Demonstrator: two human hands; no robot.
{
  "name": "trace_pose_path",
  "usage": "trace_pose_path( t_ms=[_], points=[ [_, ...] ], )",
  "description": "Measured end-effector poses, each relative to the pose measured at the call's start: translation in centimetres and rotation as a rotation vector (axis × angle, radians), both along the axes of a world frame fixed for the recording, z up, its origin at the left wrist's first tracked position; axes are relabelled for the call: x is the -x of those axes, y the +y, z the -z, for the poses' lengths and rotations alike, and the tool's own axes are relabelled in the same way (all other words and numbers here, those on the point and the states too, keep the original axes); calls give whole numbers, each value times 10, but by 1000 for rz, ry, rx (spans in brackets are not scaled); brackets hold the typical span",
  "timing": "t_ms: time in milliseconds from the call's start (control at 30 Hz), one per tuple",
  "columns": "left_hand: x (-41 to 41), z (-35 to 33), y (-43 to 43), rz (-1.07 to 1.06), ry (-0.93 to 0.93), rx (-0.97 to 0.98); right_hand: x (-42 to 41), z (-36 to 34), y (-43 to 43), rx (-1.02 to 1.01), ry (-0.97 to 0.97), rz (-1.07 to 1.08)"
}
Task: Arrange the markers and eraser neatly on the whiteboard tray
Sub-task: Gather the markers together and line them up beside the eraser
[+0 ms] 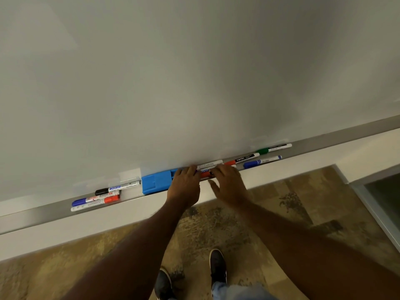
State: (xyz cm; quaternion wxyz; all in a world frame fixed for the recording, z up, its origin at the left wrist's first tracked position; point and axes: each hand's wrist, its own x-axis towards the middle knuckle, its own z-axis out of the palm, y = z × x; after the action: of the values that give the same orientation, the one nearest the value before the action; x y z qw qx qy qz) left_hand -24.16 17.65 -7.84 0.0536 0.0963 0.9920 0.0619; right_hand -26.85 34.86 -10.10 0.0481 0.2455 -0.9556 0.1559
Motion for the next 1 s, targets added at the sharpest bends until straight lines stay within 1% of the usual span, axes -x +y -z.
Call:
trace_pose_path(
  t_ms=[67,133,167,233,333,433,600,700,867,1000],
  points=[
    [3,-1,1,-14,31,-4,11,-6,8,43,17,158],
    [8,-3,2,-29,42,7,22,-14,17,84,-16,345],
    [9,-4,4,-40,36,17,26,-16,21,82,-46,408],
    [12,-7,8,-71,18,60,30,-18,26,40,-96,466],
    [14,-10,15,-152,-17,85,32,-17,28,25,-134,478],
    [15,-9,21,-211,-28,19,33,-17,26,33,-160,451],
    [13,-11,25,-324,-28,-138,31,-22,26,60,-150,408],
    [8,-10,22,-336,3,-178,26,-21,28,118,-160,406],
    [2,-14,12,-273,-6,-125,18,-19,22,188,-158,365],
    [2,-18,10,-211,-29,11,16,-15,19,123,-137,329]
  ],
)
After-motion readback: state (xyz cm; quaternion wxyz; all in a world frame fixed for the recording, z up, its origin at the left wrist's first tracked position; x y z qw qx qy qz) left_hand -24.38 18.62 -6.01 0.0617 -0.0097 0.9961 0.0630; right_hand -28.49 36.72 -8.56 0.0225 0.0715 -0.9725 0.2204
